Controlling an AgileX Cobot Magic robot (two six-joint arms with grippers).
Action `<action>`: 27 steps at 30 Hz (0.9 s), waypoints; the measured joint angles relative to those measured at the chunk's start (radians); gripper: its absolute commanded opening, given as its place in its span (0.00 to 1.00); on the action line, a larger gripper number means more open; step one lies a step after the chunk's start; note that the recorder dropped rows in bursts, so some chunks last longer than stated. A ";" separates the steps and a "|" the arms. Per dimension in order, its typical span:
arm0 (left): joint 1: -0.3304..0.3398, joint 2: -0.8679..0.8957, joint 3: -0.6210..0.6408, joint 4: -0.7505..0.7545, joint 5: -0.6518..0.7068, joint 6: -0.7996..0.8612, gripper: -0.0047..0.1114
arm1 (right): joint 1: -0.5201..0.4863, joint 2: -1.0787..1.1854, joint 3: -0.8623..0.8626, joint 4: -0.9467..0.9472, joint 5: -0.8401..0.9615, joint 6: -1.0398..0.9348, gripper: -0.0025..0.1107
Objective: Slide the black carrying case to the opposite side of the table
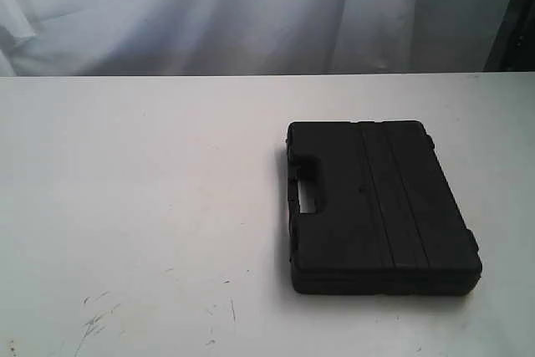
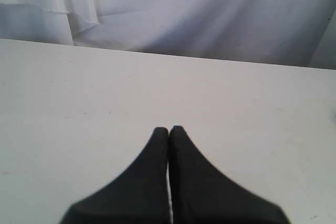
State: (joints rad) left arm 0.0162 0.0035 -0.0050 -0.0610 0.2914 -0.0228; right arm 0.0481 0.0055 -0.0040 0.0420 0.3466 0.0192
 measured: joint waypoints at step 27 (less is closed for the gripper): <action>0.000 0.000 0.000 0.000 0.000 0.000 0.04 | 0.000 0.000 0.000 0.000 -0.676 0.000 0.02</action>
State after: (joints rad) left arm 0.0162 0.0035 -0.0050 -0.0610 0.2914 -0.0228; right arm 0.0481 0.0055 -0.0040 0.0420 -0.3295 0.0192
